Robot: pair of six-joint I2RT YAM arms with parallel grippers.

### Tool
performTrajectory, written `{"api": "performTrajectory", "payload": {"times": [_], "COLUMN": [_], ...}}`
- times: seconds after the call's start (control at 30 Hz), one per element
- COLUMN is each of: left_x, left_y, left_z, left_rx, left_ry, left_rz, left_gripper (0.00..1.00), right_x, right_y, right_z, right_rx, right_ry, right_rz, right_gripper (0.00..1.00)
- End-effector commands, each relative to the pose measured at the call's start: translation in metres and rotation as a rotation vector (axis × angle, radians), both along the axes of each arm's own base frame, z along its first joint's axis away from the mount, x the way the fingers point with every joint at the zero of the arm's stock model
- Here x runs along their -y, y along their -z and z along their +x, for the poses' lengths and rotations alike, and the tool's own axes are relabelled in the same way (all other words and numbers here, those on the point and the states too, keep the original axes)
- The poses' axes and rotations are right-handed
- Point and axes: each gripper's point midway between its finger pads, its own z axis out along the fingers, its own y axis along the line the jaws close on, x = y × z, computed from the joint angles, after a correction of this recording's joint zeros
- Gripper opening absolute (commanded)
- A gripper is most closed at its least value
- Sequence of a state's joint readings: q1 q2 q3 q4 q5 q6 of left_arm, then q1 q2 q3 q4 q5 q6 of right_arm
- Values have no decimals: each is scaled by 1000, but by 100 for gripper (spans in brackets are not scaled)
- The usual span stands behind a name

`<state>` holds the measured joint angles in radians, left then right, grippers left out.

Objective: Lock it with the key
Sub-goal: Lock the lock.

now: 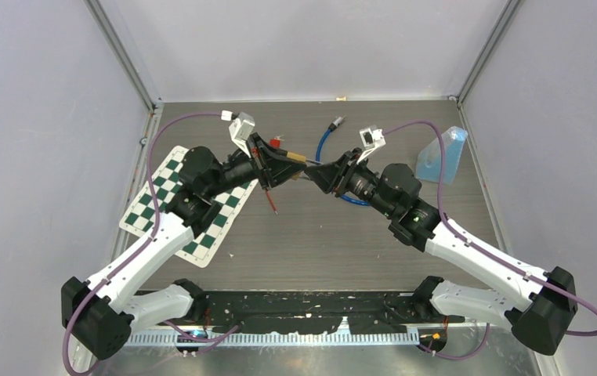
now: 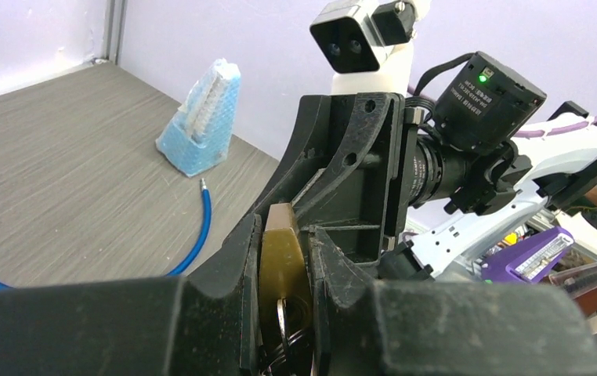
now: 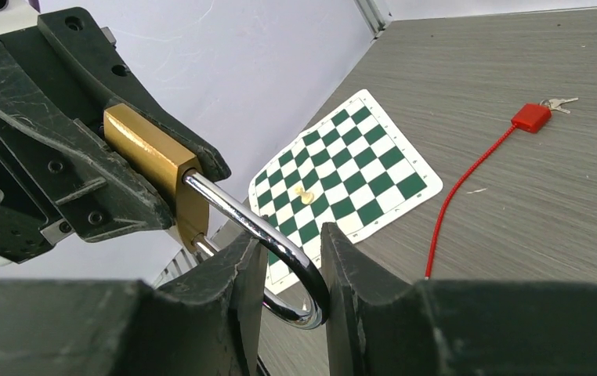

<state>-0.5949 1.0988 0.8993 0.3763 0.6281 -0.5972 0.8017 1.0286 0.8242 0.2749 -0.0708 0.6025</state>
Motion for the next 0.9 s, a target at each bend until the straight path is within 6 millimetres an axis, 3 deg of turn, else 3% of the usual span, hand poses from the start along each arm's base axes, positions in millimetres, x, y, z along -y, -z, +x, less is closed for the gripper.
{"api": "performTrajectory", "payload": {"times": [0.0,0.23,0.43,0.5,0.53,0.57,0.67,0.77,0.87], "left_x": [32,22,18,20,21,21,21,16,-1], "left_y": [86,75,74,79,81,83,81,74,64], "left_z": [-87,-80,-83,-85,-86,-87,-87,-91,-82], "left_rx": [-253,-228,-244,-268,-277,-281,-261,-226,-199], "left_ry": [378,321,351,380,388,394,400,443,421], "left_rz": [243,263,248,255,258,261,249,249,263], "left_gripper": [0,0,0,11,25,33,51,63,69], "right_x": [-23,-10,8,12,15,14,15,17,19], "right_y": [-133,-101,-94,-94,-96,-95,-96,-94,-88], "right_z": [-96,-60,-45,-48,-47,-50,-56,-58,-54], "right_rx": [322,241,248,277,287,317,362,430,459], "right_ry": [-354,-182,-146,-181,-181,-198,-226,-230,-217], "right_rz": [294,140,94,64,48,20,-30,-68,-113], "right_gripper": [5,5,5,5,5,5,5,5,5]}}
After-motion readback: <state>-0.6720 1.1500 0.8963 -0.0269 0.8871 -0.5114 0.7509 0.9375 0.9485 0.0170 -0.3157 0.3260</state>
